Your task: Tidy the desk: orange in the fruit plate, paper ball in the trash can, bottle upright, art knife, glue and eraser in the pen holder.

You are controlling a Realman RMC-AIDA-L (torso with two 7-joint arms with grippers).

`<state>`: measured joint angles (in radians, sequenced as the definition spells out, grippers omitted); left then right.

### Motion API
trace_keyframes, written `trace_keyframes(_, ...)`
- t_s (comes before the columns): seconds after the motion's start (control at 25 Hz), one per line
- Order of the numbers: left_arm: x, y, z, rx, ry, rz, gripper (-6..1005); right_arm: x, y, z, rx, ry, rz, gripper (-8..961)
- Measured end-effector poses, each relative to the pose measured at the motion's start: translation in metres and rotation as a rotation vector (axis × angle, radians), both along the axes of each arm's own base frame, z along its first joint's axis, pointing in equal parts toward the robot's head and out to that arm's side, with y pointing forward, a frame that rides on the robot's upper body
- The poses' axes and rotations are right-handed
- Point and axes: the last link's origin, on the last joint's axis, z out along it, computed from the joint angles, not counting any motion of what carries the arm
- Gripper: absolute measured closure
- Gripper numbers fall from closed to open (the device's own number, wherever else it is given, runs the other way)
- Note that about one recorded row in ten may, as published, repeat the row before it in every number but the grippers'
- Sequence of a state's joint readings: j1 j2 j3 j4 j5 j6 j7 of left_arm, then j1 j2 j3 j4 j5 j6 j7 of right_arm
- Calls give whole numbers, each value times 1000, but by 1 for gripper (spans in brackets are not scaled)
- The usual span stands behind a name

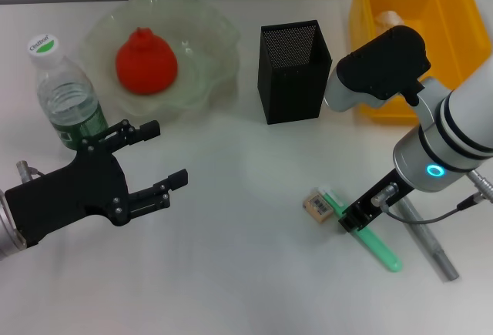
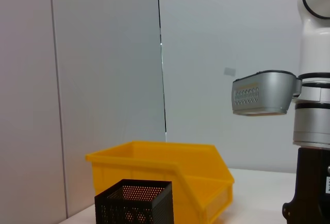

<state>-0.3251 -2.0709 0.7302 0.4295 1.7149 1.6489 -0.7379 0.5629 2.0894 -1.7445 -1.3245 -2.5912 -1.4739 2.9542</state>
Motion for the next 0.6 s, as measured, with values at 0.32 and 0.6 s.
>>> trace_keyframes(0.32,0,0,0,0,0,0,216,1,0,1,7,4,4,768)
trace_keyframes(0.6,2,-2,1,-13,-17,-6,216,-12,6,37,110,75,14,788)
